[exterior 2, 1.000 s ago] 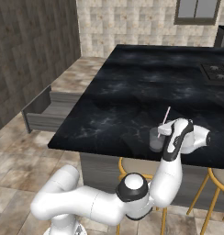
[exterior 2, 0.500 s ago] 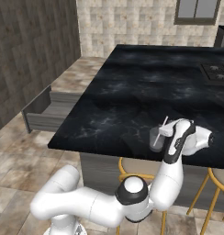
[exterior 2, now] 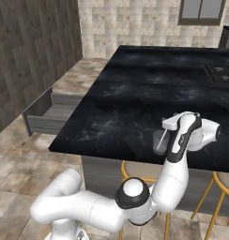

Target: Take a straw from the drawer in front and place it inside the glass cup on the dining counter.

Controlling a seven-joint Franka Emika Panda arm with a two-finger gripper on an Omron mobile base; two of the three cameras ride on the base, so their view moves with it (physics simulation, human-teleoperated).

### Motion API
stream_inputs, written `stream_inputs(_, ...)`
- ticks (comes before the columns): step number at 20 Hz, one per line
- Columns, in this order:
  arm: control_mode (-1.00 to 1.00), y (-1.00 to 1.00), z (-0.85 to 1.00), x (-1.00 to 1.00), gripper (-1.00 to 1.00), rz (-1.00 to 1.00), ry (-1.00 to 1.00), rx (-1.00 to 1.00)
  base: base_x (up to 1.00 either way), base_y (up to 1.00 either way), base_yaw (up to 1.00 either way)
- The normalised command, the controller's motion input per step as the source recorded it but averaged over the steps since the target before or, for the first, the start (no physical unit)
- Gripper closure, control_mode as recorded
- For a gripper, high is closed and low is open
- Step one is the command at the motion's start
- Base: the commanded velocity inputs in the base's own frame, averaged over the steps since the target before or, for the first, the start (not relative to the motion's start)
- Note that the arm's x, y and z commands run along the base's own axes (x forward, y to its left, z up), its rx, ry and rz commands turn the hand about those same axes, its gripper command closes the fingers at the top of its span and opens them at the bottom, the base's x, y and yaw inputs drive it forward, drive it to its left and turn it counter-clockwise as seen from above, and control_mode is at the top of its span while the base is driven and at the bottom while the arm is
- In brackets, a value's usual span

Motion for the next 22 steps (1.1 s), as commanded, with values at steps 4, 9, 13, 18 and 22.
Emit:
stream_inputs(4, -1.0, 0.07, 0.92, -0.64, -1.0, 0.0, 0.0, -0.01, 0.0, 0.0, 0.0)
stream_inputs(9, -1.0, 0.32, 0.85, -0.74, -1.0, 0.0, 0.0, -0.1, 0.0, 0.0, 0.0)
stream_inputs(13, -1.0, 0.74, 0.71, -0.91, -1.0, 0.01, 0.0, -0.24, 0.0, 0.0, 0.0)
stream_inputs(18, -1.0, 1.0, 0.45, -0.92, -1.0, 0.1, 0.0, -0.47, 0.0, 0.0, 0.0)
stream_inputs(22, -1.0, 1.0, 0.3, -0.94, -1.0, 0.14, 0.0, -0.53, 0.0, 0.0, 0.0)
